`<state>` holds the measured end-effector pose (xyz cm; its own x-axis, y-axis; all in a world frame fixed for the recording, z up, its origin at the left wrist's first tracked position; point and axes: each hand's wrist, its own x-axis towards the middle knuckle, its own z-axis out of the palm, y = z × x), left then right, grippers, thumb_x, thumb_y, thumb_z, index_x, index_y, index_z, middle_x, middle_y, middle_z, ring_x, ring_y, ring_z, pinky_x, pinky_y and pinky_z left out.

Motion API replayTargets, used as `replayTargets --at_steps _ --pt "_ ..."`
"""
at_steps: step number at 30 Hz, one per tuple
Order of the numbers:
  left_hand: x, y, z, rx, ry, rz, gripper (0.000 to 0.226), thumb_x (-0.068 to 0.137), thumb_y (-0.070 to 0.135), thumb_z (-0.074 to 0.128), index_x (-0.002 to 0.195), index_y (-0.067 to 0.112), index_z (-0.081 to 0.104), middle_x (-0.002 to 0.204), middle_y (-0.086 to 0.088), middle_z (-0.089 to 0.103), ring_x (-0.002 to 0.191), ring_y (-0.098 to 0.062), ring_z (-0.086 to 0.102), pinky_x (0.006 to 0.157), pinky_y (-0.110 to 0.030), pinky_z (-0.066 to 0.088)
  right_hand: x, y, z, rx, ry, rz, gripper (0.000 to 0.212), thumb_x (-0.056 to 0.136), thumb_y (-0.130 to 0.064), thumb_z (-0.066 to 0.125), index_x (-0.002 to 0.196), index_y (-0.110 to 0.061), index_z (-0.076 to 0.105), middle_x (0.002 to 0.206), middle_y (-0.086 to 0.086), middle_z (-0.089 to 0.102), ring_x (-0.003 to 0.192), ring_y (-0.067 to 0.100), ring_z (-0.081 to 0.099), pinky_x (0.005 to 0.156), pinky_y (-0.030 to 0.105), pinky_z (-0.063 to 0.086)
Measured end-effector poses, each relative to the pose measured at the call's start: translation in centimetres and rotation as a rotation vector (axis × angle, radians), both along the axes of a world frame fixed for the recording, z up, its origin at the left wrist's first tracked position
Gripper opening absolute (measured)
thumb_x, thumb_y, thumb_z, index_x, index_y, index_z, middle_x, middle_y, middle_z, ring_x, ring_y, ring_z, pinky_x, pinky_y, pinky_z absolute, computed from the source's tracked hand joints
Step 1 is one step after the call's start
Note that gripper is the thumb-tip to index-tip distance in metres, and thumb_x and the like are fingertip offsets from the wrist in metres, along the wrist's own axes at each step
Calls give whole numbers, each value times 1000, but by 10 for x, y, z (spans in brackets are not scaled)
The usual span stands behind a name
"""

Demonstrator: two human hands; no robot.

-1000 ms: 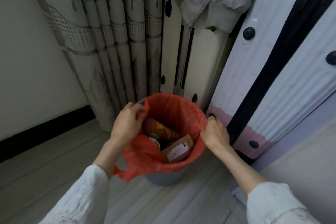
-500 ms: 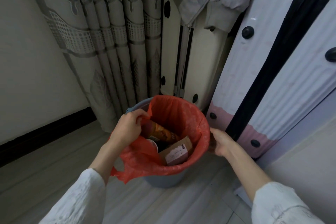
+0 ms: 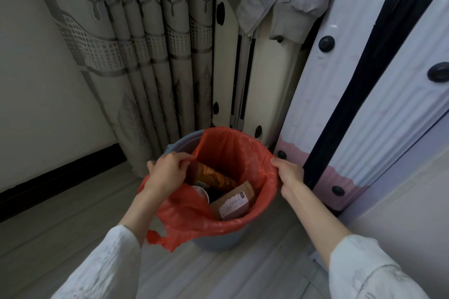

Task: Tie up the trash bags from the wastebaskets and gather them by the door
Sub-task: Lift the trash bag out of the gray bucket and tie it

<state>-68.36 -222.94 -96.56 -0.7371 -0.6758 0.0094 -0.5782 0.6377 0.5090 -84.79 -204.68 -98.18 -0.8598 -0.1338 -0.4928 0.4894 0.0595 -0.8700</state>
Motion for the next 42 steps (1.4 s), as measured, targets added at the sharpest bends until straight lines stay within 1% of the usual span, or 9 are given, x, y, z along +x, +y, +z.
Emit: replayTargets --at_steps 4,8,11,15,21,24,31,37,42 --pt "5 -2 0 -36 128 -35 30 92 18 42 108 32 64 113 -1 59 116 -25 50 96 -43 30 1 1 4 -51 206 21 27 86 -7 59 113 -9 65 101 7 68 88 20 65 85 32 53" --pt "11 -13 -4 24 154 -13 31 89 14 44 103 30 67 98 3 47 110 -27 51 97 -49 37 10 7 19 -36 404 246 19 86 -3 51 84 -14 66 74 1 64 68 14 59 65 27 49" --pt "13 -20 -8 73 171 37 30 86 13 50 105 28 66 111 -6 52 115 -30 48 99 -52 39 16 9 22 1 469 389 11 86 -13 57 78 -12 64 72 -1 63 73 15 59 70 25 46" --pt "16 -24 -13 199 -16 157 64 82 26 60 138 15 31 137 -21 35 127 -39 38 106 -44 35 18 5 24 490 596 561 57 73 -58 62 111 -15 60 101 2 67 98 20 64 89 37 52" --pt "37 -30 0 505 -351 158 58 74 51 65 113 11 52 114 -6 56 106 -26 57 76 -35 50 30 -1 24 1133 778 783 36 85 -36 54 116 -17 59 123 11 50 119 30 43 97 46 42" --pt "38 -25 0 562 -345 119 44 76 41 68 104 7 57 104 -9 61 101 -27 60 72 -32 52 27 3 14 1015 648 727 36 84 -23 56 119 -15 55 123 15 47 114 35 50 94 46 47" --pt "19 -11 -13 397 211 414 28 86 26 58 97 1 66 100 -22 67 102 -34 60 77 -29 41 26 -10 -2 834 708 530 32 88 -14 53 119 -8 61 120 19 56 111 37 56 96 38 44" --pt "0 -19 -29 841 527 301 23 80 19 66 100 7 64 89 -14 68 88 -28 63 92 -50 51 19 -21 -12 709 778 449 26 89 -8 51 109 -7 68 127 19 49 115 35 51 101 36 40" --pt "0 -36 -24 594 95 158 73 51 53 78 108 14 56 99 -6 67 89 -21 64 76 -33 54 26 -28 0 919 941 505 28 91 -21 49 112 -26 66 133 3 55 127 26 42 105 46 30"
